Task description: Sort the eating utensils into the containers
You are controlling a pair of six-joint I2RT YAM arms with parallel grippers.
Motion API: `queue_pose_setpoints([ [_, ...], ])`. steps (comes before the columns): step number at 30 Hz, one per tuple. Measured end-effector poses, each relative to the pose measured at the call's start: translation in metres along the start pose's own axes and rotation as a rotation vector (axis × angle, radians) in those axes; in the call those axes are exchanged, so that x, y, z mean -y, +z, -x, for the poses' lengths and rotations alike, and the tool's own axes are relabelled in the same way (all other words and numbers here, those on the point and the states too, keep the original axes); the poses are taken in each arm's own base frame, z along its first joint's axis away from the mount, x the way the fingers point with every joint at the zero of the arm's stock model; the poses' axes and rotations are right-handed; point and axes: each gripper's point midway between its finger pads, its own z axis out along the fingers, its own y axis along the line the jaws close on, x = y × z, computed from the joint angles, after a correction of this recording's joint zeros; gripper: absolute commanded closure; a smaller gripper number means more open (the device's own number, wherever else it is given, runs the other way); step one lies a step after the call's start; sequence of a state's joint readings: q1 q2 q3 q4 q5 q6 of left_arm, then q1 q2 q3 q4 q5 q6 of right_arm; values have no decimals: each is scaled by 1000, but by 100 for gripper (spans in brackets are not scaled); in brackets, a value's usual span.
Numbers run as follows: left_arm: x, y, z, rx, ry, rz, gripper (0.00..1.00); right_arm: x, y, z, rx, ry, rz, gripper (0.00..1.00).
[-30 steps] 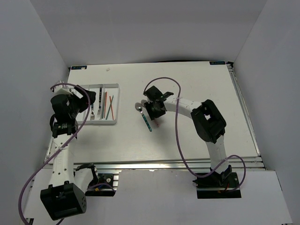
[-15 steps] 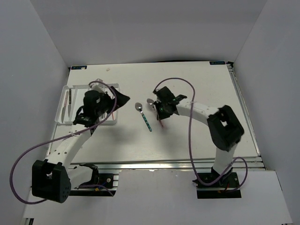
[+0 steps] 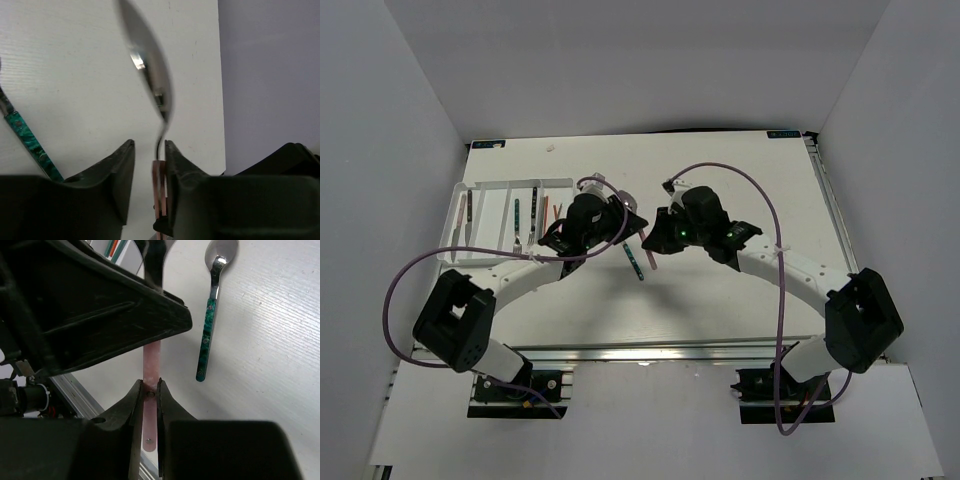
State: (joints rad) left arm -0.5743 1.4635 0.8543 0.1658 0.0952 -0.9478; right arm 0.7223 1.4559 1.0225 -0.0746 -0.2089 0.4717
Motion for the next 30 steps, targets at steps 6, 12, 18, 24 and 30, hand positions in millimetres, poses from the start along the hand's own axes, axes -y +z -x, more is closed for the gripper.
queue_pose_setpoints([
  [6,14,8,-5,-12,-9,-46,100,0,-1,0,1,5,2,89],
  [12,-14,16,24,-25,121,119,100,-2,-9,9,37,8,5,11],
  [18,-135,-12,186,128,334,691,100,38,-47,25,137,49,-85,11],
  [24,-260,-107,264,79,523,1243,100,58,-58,4,100,60,-130,11],
  [30,-298,-151,276,-13,754,1469,100,57,-70,-16,70,34,-116,11],
])
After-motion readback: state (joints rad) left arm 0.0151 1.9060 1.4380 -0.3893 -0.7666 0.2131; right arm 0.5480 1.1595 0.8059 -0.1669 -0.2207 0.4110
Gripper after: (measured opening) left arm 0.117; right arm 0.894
